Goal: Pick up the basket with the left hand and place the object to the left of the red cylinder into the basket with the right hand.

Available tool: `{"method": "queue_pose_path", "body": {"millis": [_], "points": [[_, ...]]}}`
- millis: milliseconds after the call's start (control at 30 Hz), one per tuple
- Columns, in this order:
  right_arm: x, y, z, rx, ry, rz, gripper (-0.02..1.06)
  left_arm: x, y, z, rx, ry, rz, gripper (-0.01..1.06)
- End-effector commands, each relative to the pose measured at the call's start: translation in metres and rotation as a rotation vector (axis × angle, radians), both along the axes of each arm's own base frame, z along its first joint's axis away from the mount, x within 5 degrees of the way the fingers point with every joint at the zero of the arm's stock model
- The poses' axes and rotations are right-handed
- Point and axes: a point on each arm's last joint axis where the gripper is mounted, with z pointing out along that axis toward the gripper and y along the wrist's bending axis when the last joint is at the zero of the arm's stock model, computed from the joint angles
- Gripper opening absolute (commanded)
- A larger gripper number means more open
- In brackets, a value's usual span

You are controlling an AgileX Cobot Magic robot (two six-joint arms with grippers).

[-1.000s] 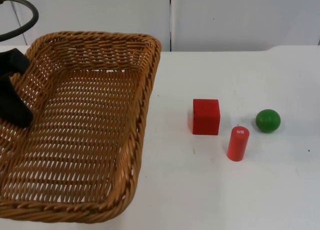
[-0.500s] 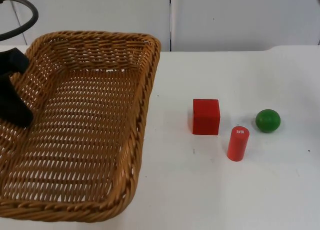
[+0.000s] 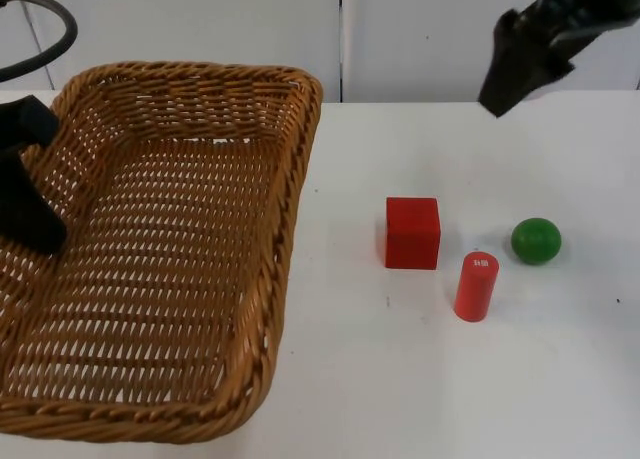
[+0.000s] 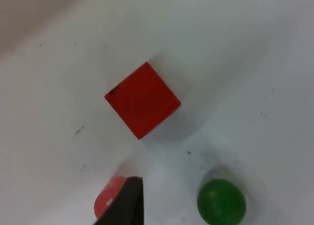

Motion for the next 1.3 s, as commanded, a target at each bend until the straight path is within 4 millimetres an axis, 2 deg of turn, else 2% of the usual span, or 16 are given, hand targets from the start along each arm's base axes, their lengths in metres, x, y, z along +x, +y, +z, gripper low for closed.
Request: {"method": "queue_pose_path", "body": {"millis": [0,100,233,533,633,700,867,1033,1267], "points": [[0.005,0.007,-0.004,-0.003,-0.009,0.038,1.05,-0.001,-0.002,0.005,-0.034,-0.006,0.014,0.00],[0.017,0.016,-0.021,-0.021,0.002,0.075,1.05,-0.001,-0.002,0.005,-0.037,-0.005,0.019,0.00],[0.021,0.027,-0.035,-0.021,-0.001,0.134,1.05,-0.001,-0.002,0.005,-0.037,-0.004,0.020,0.00],[0.023,0.053,-0.069,-0.034,-0.020,0.234,1.05,-0.001,-0.002,0.005,-0.040,0.000,0.025,0.00],[0.024,0.062,-0.087,-0.032,-0.014,0.270,1.05,-0.001,-0.003,0.005,-0.043,0.004,0.023,0.00],[0.024,0.063,-0.089,-0.033,-0.012,0.273,1.05,-0.001,-0.003,0.005,-0.043,0.004,0.023,0.00],[0.024,0.077,-0.116,-0.039,-0.013,0.319,1.05,-0.002,-0.003,0.005,-0.045,0.008,0.020,0.00],[0.022,0.083,-0.134,-0.055,-0.005,0.358,1.05,-0.002,-0.003,0.005,-0.049,0.014,0.016,0.00],[0.026,0.084,-0.145,-0.059,-0.019,0.353,1.05,-0.002,-0.003,0.005,-0.049,0.014,0.016,0.00]]}}
